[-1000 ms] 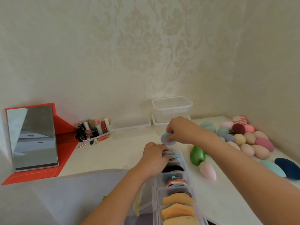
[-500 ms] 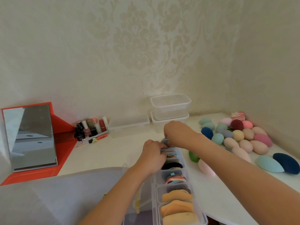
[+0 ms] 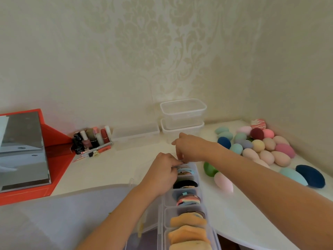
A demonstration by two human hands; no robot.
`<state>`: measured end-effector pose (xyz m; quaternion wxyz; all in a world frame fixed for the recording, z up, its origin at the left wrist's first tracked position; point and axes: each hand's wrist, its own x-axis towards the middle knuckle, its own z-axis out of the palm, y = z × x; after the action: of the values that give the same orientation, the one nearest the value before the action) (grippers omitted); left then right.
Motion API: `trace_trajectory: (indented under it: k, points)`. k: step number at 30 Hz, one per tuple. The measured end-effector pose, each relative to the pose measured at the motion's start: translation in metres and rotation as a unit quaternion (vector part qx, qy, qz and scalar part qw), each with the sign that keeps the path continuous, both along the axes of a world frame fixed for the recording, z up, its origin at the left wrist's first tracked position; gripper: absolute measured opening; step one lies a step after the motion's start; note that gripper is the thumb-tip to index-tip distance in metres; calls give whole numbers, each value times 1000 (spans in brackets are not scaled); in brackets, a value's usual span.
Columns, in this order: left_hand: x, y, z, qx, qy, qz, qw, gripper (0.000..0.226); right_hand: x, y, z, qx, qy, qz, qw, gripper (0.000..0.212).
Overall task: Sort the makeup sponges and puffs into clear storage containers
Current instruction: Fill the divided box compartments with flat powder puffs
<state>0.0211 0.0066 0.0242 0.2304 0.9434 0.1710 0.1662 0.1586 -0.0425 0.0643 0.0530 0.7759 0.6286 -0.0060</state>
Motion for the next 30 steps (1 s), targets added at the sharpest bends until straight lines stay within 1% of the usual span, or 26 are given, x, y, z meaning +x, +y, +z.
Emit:
trace_trajectory:
  k: [3, 6, 9, 11, 14, 16, 20, 22, 25, 27, 30]
  points:
    - [0, -1, 1, 5, 4, -4, 1000, 41, 0, -3, -3, -36, 16, -5, 999, 21]
    - [2, -3, -2, 4, 10, 15, 1000, 39, -5, -2, 3, -114, 15, -11, 993, 24]
    - [4, -3, -3, -22, -1, 41, 999, 34, -11, 0, 12, -167, 9, -14, 986, 25]
    - [4, -3, -1, -29, 4, 47, 998, 33, -11, 0, 13, -171, 5, -21, 985, 27]
    - [6, -2, 2, -26, 27, 46, 998, 35, -8, -6, 11, -137, 5, -26, 990, 29]
    - [8, -1, 2, -15, 47, 48, 998, 35, -6, -12, 12, -124, 22, -35, 991, 29]
    - [10, -3, 3, -8, 67, 45, 997, 32, -8, -19, 19, -152, 65, -69, 984, 35]
    - [9, -3, 3, -7, 70, 46, 997, 32, -10, -26, 33, -127, 98, -62, 985, 37]
    - [8, -3, 1, -15, 72, 48, 996, 34, -5, -49, 67, 8, 176, -44, 983, 35]
    - [8, -4, 1, -25, 70, 50, 996, 38, 7, -68, 82, 76, 184, -54, 979, 30]
    - [11, -6, 2, 13, 84, 34, 996, 41, 30, -102, 88, 92, 156, -115, 977, 27]
